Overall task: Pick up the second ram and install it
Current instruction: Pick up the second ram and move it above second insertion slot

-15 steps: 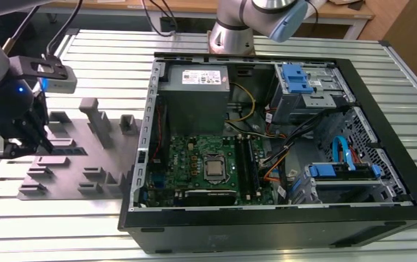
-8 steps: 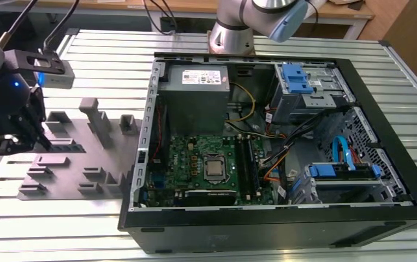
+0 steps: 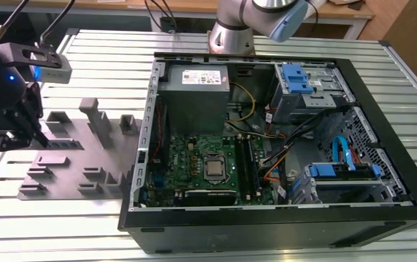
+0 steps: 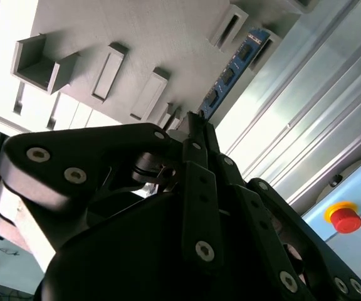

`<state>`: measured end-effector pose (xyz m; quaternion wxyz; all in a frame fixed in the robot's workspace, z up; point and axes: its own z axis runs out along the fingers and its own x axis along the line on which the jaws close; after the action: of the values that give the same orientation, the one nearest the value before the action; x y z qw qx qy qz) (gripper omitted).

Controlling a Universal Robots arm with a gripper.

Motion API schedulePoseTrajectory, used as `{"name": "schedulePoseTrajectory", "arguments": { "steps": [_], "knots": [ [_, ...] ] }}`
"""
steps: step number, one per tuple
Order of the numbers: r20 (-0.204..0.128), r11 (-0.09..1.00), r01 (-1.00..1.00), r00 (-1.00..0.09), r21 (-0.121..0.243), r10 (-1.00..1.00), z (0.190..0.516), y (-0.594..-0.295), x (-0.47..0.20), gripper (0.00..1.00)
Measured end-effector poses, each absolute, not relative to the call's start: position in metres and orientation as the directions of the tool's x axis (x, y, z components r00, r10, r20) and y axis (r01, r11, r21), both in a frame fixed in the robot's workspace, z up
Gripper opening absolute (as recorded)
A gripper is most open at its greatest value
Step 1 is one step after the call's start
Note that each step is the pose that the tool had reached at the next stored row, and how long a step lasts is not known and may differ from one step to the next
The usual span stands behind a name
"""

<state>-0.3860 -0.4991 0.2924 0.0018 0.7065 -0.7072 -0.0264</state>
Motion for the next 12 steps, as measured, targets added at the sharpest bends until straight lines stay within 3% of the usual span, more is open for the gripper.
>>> {"name": "schedulePoseTrajectory", "arguments": {
  "steps": [12],
  "knots": [
    [-0.035, 0.0, -0.999, -0.002, 0.04, -0.999, 0.308, -0.499, -0.386, 0.11]
  ]
}}
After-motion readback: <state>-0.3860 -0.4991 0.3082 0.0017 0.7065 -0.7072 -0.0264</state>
